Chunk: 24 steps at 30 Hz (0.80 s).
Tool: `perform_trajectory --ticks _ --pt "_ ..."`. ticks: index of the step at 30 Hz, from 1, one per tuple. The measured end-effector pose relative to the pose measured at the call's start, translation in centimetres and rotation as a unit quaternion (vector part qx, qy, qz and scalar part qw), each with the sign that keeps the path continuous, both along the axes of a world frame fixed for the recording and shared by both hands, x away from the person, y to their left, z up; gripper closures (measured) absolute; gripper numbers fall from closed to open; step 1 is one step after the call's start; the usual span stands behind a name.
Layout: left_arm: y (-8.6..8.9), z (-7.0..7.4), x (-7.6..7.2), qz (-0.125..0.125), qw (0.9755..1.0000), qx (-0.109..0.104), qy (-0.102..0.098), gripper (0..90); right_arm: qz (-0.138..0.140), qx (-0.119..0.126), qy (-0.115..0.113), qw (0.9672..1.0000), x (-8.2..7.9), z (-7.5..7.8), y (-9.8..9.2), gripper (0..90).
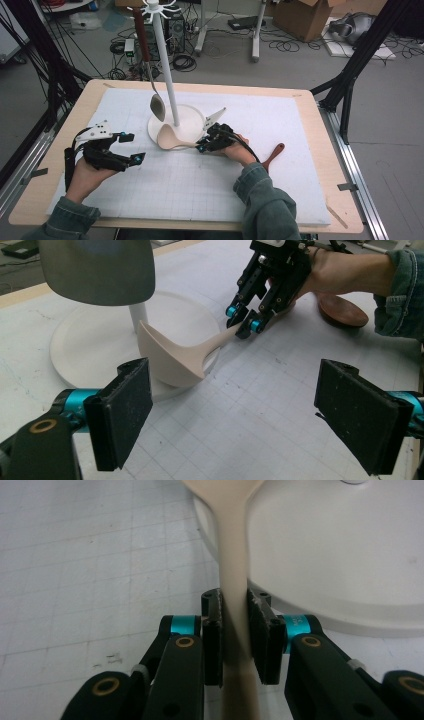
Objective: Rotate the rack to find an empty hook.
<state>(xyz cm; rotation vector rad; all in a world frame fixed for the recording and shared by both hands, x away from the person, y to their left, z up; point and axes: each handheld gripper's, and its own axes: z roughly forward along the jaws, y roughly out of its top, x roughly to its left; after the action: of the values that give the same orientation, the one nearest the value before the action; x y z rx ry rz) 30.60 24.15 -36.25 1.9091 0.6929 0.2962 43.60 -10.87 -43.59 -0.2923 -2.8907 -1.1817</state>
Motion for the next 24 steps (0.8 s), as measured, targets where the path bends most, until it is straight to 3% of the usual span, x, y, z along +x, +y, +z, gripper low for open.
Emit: perform_trajectory --ticks 5,12,24 --pt "0.1 0.0 0.0 0.000 1.0000 -0.002 0.000 16.0 0.010 0.004 0.002 0.9999 -0.1 0.0 0.0 78.3" --pt "0.1 0.1 -0.1 0.001 1.0000 -0.003 -0.001 16.0 0.047 0.004 0.006 0.9989 -0.9 0.2 0.9 78.4" --pt "0.1 0.4 -0.2 -0.003 1.0000 -0.002 -0.005 16.0 0.106 -0.007 0.005 0.9943 -3.3 1.0 3.2 78.3"
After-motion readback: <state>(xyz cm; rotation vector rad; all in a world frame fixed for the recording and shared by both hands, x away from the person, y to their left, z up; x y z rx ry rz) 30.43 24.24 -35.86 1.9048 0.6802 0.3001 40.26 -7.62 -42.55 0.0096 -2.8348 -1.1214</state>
